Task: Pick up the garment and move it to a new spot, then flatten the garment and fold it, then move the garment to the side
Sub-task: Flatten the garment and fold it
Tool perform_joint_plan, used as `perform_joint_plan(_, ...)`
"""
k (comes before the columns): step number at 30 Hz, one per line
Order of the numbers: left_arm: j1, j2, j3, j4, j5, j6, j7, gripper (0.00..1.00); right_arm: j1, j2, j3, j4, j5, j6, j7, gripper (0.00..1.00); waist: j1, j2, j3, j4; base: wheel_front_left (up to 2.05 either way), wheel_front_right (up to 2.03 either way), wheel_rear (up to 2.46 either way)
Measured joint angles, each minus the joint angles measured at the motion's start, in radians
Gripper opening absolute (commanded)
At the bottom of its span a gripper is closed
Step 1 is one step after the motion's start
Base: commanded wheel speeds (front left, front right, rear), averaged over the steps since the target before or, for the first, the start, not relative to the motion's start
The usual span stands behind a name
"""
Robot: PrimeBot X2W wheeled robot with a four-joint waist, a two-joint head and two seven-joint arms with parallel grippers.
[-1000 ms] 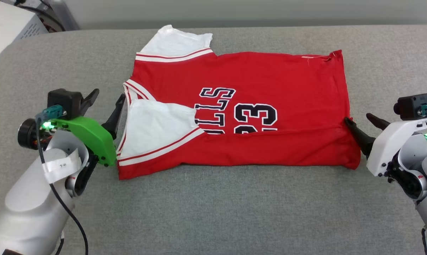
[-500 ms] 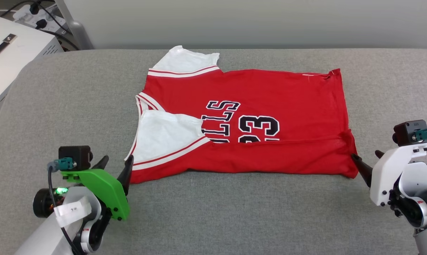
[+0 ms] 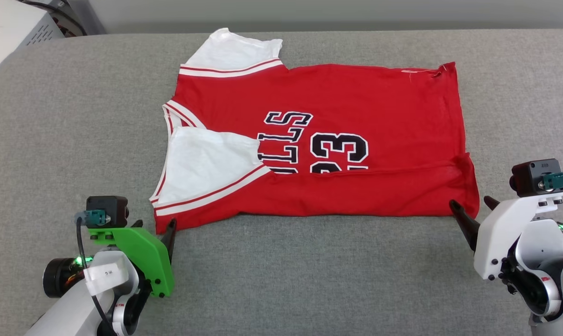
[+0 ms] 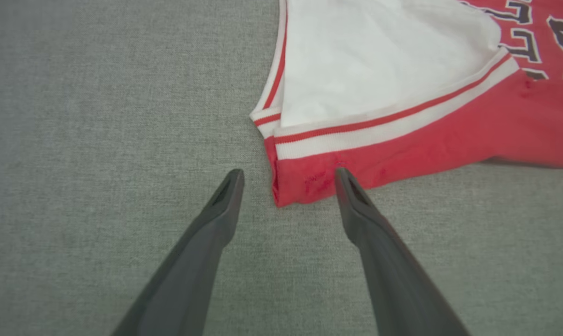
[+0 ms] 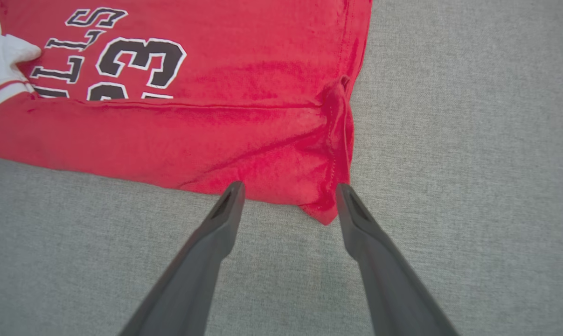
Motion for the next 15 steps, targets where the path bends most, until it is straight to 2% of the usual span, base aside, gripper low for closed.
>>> perform_joint_plan(15, -0.04, 0.003, -0.002, 0.045, 0.001, 0.026, 0.04, 1.0, 0.0, 0.012, 0.007, -0.024, -0.006, 0.0, -0.007, 1.0, 0.0, 0.0, 0.079, -0.028, 0.0, 0.0, 0.0)
